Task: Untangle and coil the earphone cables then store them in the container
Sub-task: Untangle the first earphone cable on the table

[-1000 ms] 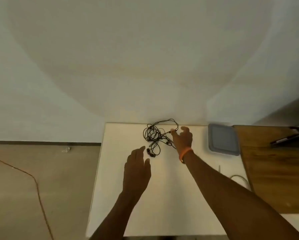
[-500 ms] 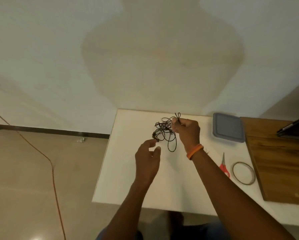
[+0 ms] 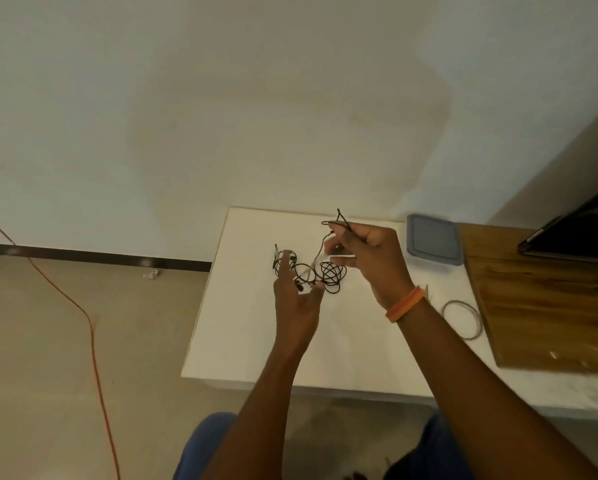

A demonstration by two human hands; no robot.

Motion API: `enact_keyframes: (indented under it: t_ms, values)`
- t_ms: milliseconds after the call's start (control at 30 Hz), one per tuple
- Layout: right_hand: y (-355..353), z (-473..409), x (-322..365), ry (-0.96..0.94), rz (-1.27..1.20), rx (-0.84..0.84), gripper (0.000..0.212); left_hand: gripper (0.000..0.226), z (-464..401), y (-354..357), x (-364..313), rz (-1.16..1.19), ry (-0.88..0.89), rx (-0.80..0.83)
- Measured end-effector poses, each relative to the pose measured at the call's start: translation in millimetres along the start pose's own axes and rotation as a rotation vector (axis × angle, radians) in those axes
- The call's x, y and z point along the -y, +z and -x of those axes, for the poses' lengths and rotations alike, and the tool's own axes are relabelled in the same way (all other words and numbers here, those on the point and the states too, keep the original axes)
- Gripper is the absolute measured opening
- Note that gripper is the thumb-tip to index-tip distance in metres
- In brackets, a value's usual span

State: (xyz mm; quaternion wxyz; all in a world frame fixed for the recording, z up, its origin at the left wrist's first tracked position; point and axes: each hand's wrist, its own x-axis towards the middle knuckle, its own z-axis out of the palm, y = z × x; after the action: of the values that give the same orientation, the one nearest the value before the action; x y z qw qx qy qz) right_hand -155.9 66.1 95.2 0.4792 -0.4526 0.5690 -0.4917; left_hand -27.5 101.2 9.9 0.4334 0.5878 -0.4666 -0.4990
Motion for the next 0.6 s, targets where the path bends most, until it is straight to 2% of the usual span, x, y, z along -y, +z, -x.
enact_keyframes:
  t_ms: [33,100,167,233,300,367,467,533,600]
  values:
    - [-3.7,7.3,-3.3,0.005,0.012,0.003,0.020,0.069,-2.8,5.6,-2.7,-0.041,0.088,0.018]
    - [-12.7,17.1,-9.0,0.028,0.025,-0.007,0.021,0.042,-11.3,19.1,-8.5,-0.161,0.232,0.040]
    - [-21.5,16.7,-9.1,0.051,-0.035,-0.030,0.021,0.019,-17.4,29.2,-9.8,-0.218,0.263,0.052]
    - [-30.6,8.0,-6.5,0.058,-0.103,-0.084,0.021,0.012,-23.3,33.7,-3.8,-0.214,0.217,0.062]
    - [-41.6,-2.9,-5.5,0.046,-0.179,-0.172,0.020,0.011,-27.2,34.4,2.2,-0.226,0.138,0.188]
    - [-54.3,-11.5,-5.9,0.033,-0.206,-0.245,0.020,0.022,-27.8,35.8,2.9,-0.267,0.075,0.349]
    - [-71.1,-21.2,-7.9,0.026,-0.143,-0.292,0.023,0.043,-30.9,39.9,4.1,-0.233,-0.009,0.378]
    - [-75.4,-25.9,-13.4,0.051,-0.016,-0.249,0.023,0.047,-33.9,40.4,8.4,-0.252,-0.030,0.368]
    - [-77.6,-30.6,-29.3,0.077,0.343,-0.138,0.029,0.046,-37.5,36.5,17.7,-0.480,0.034,0.358]
